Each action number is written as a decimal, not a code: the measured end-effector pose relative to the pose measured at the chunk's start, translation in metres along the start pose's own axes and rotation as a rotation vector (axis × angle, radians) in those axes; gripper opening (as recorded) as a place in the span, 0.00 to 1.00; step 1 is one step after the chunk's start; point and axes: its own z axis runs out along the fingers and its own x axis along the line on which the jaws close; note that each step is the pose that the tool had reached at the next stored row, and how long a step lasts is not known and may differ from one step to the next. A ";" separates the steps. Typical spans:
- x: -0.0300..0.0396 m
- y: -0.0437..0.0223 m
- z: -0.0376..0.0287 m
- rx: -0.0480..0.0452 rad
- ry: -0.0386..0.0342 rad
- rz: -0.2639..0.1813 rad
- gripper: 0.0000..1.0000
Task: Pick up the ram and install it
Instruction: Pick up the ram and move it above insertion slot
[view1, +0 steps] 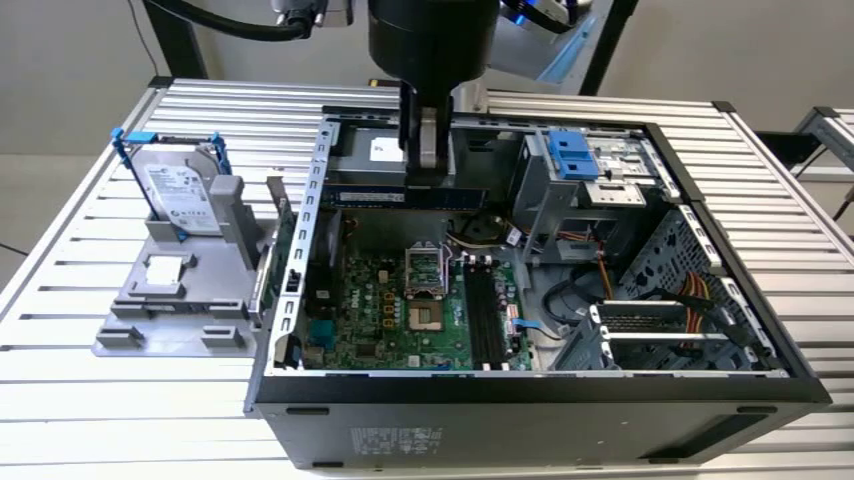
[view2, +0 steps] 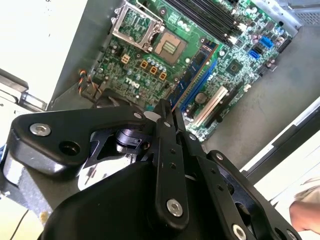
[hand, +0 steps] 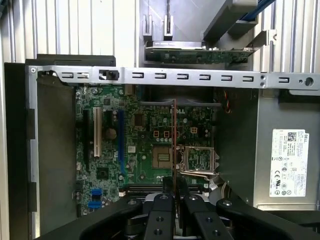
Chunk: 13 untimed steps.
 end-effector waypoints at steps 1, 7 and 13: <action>0.0000 -0.0016 0.0000 0.0000 0.0000 0.000 0.00; 0.0000 -0.0094 0.0000 0.0000 0.0001 0.000 0.00; -0.0001 -0.0161 0.0000 0.0000 0.0000 0.000 0.00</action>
